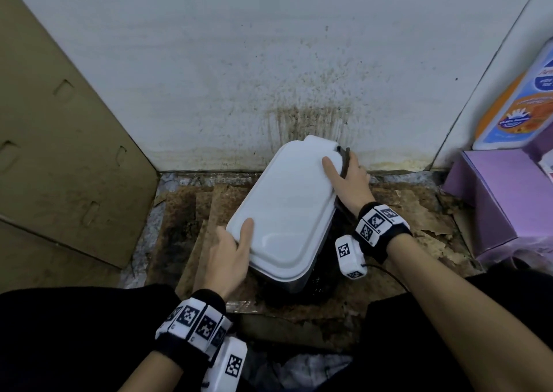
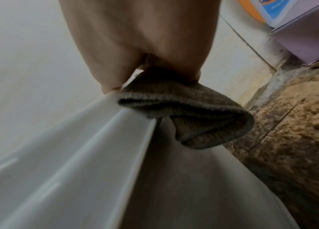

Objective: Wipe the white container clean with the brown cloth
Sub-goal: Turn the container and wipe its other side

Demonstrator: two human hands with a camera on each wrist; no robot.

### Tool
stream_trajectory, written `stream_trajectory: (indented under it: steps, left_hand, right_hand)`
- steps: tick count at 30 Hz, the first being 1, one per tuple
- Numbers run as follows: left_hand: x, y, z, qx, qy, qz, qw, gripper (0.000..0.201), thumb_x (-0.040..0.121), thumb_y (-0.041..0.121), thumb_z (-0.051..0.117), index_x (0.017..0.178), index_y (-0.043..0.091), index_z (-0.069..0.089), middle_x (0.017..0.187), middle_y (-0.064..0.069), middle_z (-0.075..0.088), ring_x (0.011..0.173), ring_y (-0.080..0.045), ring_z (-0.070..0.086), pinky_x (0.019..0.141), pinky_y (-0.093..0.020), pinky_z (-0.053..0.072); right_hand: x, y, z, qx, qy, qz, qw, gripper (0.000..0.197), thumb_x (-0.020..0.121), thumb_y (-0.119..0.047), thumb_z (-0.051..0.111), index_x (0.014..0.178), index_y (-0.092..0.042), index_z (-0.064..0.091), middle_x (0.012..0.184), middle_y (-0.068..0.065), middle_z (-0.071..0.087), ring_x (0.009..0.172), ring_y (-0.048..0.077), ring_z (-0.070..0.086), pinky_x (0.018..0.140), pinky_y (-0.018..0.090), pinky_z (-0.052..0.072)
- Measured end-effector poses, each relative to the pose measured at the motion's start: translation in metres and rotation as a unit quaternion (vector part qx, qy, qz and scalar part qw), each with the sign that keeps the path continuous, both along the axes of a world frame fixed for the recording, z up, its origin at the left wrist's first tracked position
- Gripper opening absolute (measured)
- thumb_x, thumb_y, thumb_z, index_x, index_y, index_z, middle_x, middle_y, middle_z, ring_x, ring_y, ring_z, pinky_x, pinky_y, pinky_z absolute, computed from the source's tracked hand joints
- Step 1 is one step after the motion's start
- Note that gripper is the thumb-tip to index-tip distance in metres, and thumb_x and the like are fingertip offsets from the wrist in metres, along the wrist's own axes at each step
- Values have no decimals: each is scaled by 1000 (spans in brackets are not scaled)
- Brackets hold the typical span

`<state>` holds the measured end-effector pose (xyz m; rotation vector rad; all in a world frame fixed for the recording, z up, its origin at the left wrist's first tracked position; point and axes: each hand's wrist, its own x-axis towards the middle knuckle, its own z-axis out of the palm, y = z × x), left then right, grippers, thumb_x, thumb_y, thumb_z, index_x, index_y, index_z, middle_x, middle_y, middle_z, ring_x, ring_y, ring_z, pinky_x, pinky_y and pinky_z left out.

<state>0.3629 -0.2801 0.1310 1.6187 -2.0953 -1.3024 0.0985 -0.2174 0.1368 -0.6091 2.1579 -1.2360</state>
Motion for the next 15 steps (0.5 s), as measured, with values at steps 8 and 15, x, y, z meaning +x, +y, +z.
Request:
stream_trajectory:
  steps: [8,15]
  left_hand:
    - [7,-8,1,28,40,-24,999,53,100,63,42,114,12,42,101,-2,58,90,-15,58,68,-34,40]
    - [13,-41,-2,-9,56,-58,997,53,98,70,38,119,23,51,111,6,63,104,-16,61,83,-38,46]
  right_hand:
    - [-3,3,-10,-30,25,-12,999,88,87,-72,51,157,-28,21,156,2,30,147,32,18,116,61,29]
    - [26,25,-3,-57,57,-125,989,76,98,-55,52,158,-21,19,161,6,20,149,25,9,118,49,22]
